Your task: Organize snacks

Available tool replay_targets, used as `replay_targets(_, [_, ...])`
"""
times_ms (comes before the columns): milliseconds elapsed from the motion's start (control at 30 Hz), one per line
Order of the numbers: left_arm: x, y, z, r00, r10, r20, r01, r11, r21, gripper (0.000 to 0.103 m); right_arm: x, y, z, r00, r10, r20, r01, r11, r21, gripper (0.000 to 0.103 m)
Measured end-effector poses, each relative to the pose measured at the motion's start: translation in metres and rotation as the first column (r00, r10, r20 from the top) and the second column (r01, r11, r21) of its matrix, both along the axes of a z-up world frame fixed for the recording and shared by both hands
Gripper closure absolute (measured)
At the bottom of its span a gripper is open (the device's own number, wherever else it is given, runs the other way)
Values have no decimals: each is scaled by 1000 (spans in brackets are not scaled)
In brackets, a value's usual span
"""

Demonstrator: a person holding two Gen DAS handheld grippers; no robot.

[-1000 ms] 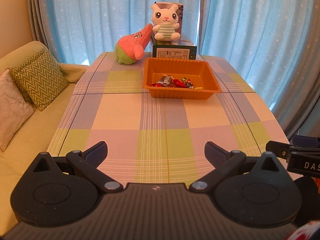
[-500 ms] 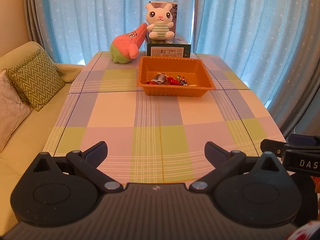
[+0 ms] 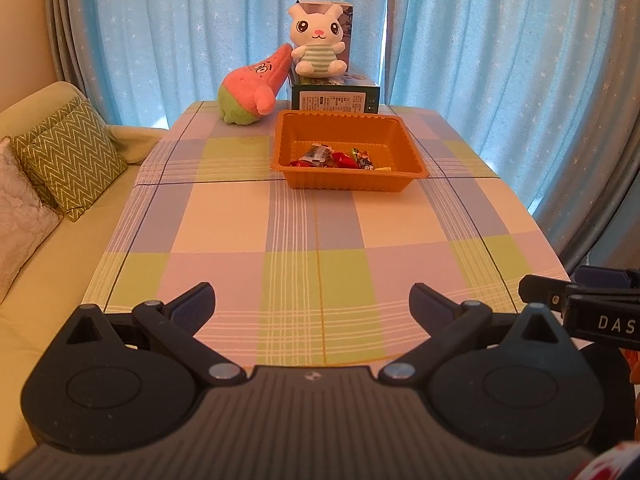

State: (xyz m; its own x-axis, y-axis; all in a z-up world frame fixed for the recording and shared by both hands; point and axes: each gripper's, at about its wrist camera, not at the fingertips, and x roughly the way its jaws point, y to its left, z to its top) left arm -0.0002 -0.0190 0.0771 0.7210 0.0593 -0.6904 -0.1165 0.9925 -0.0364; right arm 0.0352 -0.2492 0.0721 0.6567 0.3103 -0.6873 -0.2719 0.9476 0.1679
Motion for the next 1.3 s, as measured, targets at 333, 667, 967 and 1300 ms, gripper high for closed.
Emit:
replay_targets(333, [0, 0, 0, 1000, -3, 3, 3, 1000, -1, 0, 0, 0, 0, 1000, 0, 0, 0, 1000, 1, 25])
replay_targets(667, [1, 0, 0, 1000, -4, 5, 4, 1000, 2, 0, 1, 0, 0, 1000, -2, -2, 2, 1000, 1, 25])
replay_targets(967, [1, -1, 1, 1000, -4, 6, 4, 1000, 2, 0, 4, -3, 0, 1000, -9, 0, 9, 1000, 1, 25])
replay_targets(1300, [1, 0, 0, 1000, -3, 4, 3, 1000, 3, 0, 4, -2, 0, 1000, -9, -1, 9, 1000, -2, 25])
